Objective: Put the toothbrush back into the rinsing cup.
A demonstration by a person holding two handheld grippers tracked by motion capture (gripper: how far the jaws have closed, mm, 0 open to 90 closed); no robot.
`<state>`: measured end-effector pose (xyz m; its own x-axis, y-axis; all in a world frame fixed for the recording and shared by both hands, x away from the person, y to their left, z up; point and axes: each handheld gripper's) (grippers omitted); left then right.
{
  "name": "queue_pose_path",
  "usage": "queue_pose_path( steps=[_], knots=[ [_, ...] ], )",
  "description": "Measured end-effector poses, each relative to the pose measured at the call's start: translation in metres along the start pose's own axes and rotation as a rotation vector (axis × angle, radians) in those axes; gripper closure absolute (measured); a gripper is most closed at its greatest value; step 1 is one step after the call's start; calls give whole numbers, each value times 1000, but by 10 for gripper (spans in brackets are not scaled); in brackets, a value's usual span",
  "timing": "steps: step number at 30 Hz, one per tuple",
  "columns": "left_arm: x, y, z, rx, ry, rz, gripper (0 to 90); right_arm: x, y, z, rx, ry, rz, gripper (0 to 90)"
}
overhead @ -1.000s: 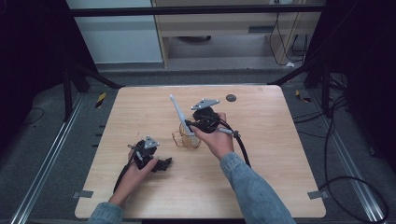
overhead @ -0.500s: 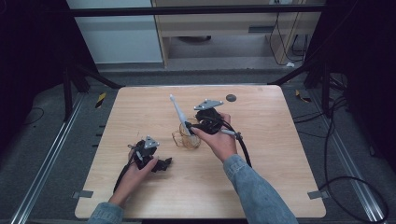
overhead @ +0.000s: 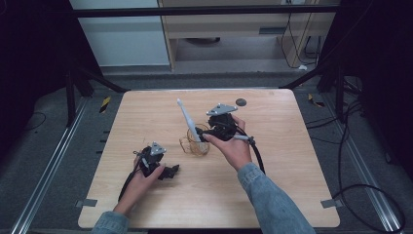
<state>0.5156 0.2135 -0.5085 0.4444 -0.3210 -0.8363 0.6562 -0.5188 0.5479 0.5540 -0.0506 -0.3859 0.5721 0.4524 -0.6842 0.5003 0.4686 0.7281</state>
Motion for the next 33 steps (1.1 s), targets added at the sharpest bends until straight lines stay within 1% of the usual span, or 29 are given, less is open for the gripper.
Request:
queue_pose_path(
  steps=[2, 10, 17, 20, 21, 25, 33],
  knots=[
    [0, 0, 0, 0, 0, 0, 0, -1, 0, 0, -11, -9, -4, 190],
    [0, 0, 0, 0, 0, 0, 0, -2, -3, 2, -7, -6, -19, 147],
    [0, 0, 0, 0, 0, 0, 0, -7, -4, 6, -5, -6, -6, 112],
    [0, 0, 0, 0, 0, 0, 0, -9, -5, 8, -18, -20, -6, 107],
    [0, 0, 0, 0, 0, 0, 0, -10, -5, 8, -16, -21, -9, 106],
    [0, 0, 0, -1, 0, 0, 0, -15, -11, 11, -32, -39, -17, 107],
    [0, 0, 0, -1, 0, 0, 0, -27, -27, 22, -22, -61, -17, 108]
  ],
)
Point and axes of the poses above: each handheld gripper's, and its own axes: x roughly forward along the jaws, y roughly out of its top, z roughly to its right, and after that the axes turned 12 degrees about -z, right-handed
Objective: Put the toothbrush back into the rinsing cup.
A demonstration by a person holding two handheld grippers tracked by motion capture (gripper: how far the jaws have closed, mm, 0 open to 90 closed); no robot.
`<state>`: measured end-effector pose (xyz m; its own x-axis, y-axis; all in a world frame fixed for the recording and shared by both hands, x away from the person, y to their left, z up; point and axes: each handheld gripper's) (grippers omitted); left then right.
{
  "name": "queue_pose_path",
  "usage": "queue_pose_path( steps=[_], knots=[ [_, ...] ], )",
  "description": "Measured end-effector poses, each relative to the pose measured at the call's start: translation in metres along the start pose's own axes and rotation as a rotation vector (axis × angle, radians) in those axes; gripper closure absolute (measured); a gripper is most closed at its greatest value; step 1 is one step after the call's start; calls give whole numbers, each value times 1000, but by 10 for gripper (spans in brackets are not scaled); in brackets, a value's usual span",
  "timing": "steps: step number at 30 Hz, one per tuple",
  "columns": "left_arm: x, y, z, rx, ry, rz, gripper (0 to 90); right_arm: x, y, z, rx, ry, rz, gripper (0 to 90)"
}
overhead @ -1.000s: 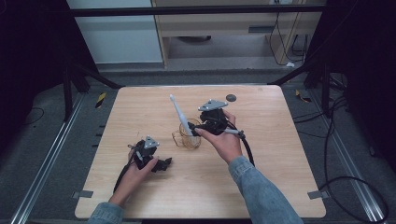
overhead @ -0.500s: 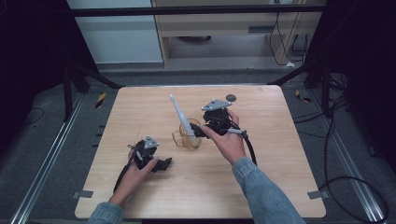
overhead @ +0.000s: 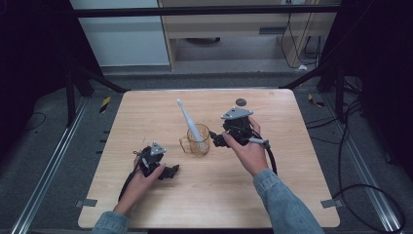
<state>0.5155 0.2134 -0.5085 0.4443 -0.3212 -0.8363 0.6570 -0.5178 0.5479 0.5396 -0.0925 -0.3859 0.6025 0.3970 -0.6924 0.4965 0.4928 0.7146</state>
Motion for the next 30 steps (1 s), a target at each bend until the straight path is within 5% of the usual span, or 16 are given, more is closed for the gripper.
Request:
queue_pose_path(
  steps=[30],
  knots=[
    [0, 0, 0, 1, 1, -1, 0, -23, -53, 35, 76, -46, -33, 106]
  ],
)
Point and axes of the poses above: each handheld gripper's, and its own axes: x roughly forward along the jaws, y roughly out of its top, z roughly to its right, and after that the axes turned 12 degrees about -z, right-handed
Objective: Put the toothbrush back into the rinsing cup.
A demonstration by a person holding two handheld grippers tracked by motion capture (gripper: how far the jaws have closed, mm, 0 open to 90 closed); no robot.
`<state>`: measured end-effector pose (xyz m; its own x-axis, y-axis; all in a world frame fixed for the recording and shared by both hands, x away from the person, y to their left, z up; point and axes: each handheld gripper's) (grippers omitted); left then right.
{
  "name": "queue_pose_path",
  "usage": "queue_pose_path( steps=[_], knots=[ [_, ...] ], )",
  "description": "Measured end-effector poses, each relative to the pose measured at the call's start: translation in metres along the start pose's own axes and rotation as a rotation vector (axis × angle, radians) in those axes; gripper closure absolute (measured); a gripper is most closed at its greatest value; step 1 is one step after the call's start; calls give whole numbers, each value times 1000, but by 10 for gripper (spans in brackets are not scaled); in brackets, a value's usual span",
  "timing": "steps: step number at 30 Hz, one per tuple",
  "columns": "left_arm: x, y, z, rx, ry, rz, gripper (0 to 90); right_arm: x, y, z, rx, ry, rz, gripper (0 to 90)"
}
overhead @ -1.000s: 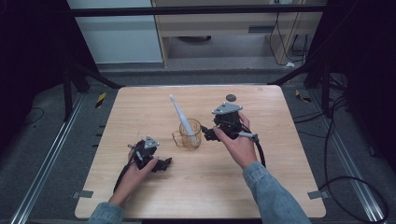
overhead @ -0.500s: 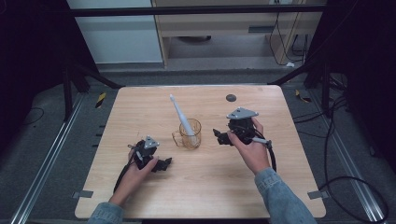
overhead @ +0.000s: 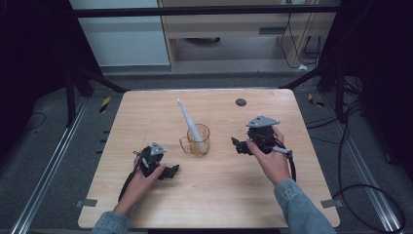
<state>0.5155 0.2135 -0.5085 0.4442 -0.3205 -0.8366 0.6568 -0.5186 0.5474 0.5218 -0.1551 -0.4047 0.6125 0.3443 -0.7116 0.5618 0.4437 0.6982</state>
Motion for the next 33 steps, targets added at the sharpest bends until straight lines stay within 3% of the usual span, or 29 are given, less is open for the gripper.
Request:
queue_pose_path(
  steps=[18, 33],
  knots=[
    [0, 0, 0, 0, 0, 0, 0, 2, -29, 22, 43, -33, -55, 105],
    [0, 0, 0, 0, 0, 0, 0, 37, -45, 46, 90, -48, -156, 106]
  ],
)
Point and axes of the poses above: each handheld gripper's, and its own axes: x roughly forward along the jaws, y roughly out of its top, z roughly to its right, and after that the axes turned 12 degrees about -z, right-handed
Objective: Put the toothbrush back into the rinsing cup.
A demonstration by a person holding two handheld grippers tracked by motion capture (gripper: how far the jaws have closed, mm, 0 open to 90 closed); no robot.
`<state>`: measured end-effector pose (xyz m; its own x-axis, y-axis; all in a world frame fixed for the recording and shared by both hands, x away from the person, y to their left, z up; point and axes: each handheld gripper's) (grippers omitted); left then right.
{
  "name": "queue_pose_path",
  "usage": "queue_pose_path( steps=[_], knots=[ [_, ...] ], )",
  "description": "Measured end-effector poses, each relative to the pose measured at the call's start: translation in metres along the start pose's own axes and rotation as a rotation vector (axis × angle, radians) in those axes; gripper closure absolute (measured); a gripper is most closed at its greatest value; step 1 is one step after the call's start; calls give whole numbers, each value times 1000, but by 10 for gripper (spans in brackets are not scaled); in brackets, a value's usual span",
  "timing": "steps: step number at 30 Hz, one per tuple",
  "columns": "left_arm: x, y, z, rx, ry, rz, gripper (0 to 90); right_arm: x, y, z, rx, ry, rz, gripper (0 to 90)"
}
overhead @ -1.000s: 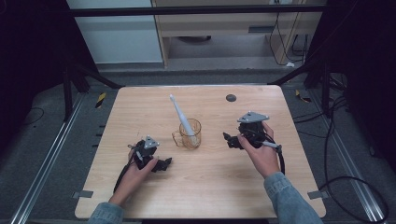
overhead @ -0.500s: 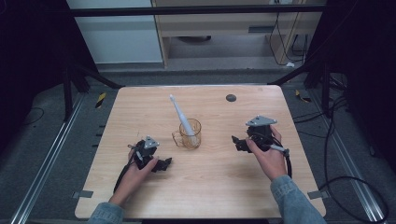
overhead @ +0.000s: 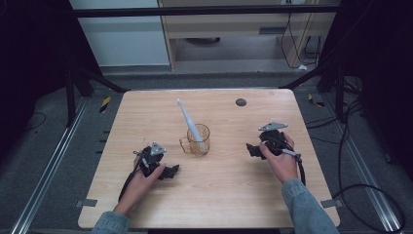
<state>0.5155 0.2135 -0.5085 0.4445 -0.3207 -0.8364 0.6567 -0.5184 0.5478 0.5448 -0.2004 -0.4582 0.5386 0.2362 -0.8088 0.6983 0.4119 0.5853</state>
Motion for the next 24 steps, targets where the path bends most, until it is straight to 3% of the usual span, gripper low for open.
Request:
queue_pose_path(
  steps=[12, 16, 24],
  knots=[
    [0, 0, 0, 0, 0, 0, 0, 26, 3, 9, 47, 11, -13, 113],
    [0, 0, 0, 0, 0, 0, 0, 30, 8, 13, 84, 5, 23, 128],
    [0, 0, 0, 0, 0, 0, 0, 42, 12, 18, 116, -4, 27, 126]
  ],
)
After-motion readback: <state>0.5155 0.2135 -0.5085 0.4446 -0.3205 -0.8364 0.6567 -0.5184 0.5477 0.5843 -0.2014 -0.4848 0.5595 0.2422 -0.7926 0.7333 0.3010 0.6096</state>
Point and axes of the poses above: each handheld gripper's, and its own axes: x roughly forward along the jaws, y roughly out of its top, z roughly to its right, and after that the axes turned 12 degrees about -z, right-handed
